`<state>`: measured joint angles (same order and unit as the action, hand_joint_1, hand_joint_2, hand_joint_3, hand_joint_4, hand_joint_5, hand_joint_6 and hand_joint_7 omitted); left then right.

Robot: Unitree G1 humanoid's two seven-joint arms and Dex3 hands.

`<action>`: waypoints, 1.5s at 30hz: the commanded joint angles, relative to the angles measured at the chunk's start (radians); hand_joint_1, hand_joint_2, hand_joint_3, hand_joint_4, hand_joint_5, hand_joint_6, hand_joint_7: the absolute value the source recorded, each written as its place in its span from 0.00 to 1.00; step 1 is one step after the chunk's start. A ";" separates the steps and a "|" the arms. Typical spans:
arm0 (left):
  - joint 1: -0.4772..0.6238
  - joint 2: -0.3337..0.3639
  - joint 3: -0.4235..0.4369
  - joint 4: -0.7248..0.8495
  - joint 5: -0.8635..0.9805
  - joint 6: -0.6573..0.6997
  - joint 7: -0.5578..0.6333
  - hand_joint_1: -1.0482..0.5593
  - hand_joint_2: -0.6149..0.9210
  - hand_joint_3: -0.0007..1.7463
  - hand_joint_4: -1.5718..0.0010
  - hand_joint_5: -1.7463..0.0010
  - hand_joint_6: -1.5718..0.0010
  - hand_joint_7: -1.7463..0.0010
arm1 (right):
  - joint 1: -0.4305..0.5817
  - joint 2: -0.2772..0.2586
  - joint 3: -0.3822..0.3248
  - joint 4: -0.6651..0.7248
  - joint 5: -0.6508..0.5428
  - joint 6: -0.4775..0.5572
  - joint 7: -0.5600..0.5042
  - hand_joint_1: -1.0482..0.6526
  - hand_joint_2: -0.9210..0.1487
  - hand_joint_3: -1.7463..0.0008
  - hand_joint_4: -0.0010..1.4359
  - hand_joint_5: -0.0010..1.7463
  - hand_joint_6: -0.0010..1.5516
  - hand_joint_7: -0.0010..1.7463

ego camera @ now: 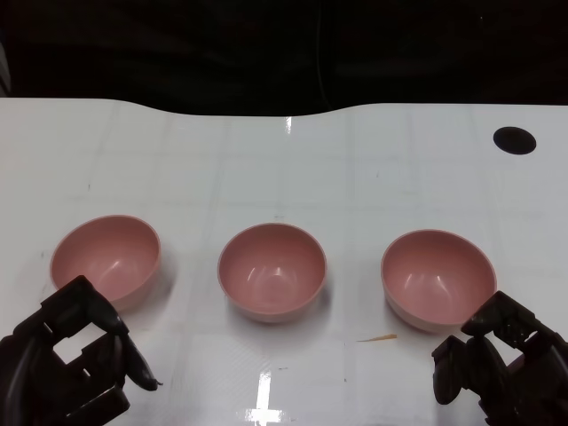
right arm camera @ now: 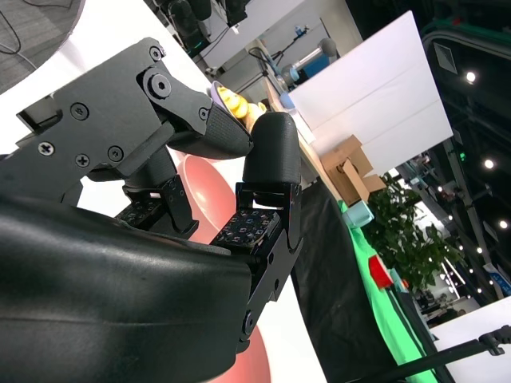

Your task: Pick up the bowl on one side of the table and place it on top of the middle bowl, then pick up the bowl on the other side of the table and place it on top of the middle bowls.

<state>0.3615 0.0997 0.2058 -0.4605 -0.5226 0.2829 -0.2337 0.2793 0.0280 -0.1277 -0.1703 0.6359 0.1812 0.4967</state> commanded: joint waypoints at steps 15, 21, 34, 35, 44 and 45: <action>0.001 0.017 0.007 -0.006 -0.004 -0.002 -0.012 0.68 0.86 0.76 0.49 0.00 0.59 0.00 | 0.002 -0.012 -0.009 0.000 0.001 -0.008 0.002 0.55 0.36 0.36 0.60 0.96 0.57 0.72; 0.001 0.015 0.006 -0.016 -0.005 0.011 0.002 0.68 0.86 0.76 0.48 0.00 0.58 0.00 | 0.004 -0.013 -0.010 -0.002 0.004 -0.004 0.000 0.55 0.36 0.37 0.59 0.96 0.57 0.72; 0.005 0.010 0.004 -0.020 0.014 0.001 0.013 0.69 0.84 0.76 0.48 0.00 0.58 0.00 | 0.005 -0.013 -0.009 -0.005 0.002 -0.008 0.001 0.55 0.36 0.37 0.59 0.96 0.57 0.71; 0.005 0.010 0.003 -0.020 0.015 -0.002 0.011 0.69 0.84 0.76 0.48 0.00 0.58 0.00 | 0.004 -0.013 -0.009 -0.003 0.003 -0.009 0.003 0.55 0.36 0.37 0.59 0.96 0.57 0.71; 0.037 -0.004 -0.076 -0.033 0.465 -0.297 0.159 0.62 0.79 0.54 0.61 0.26 0.58 0.40 | 0.003 -0.013 -0.010 -0.004 0.003 -0.006 -0.003 0.55 0.37 0.37 0.60 0.96 0.57 0.72; 0.042 0.009 -0.086 -0.030 0.573 -0.372 0.193 0.58 0.85 0.42 0.58 0.37 0.55 0.51 | 0.003 -0.012 -0.009 -0.006 0.001 -0.006 -0.005 0.54 0.37 0.37 0.60 0.96 0.57 0.71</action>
<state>0.3905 0.0826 0.1339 -0.4778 -0.0767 0.0149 -0.0890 0.2805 0.0282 -0.1273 -0.1723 0.6339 0.1786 0.4946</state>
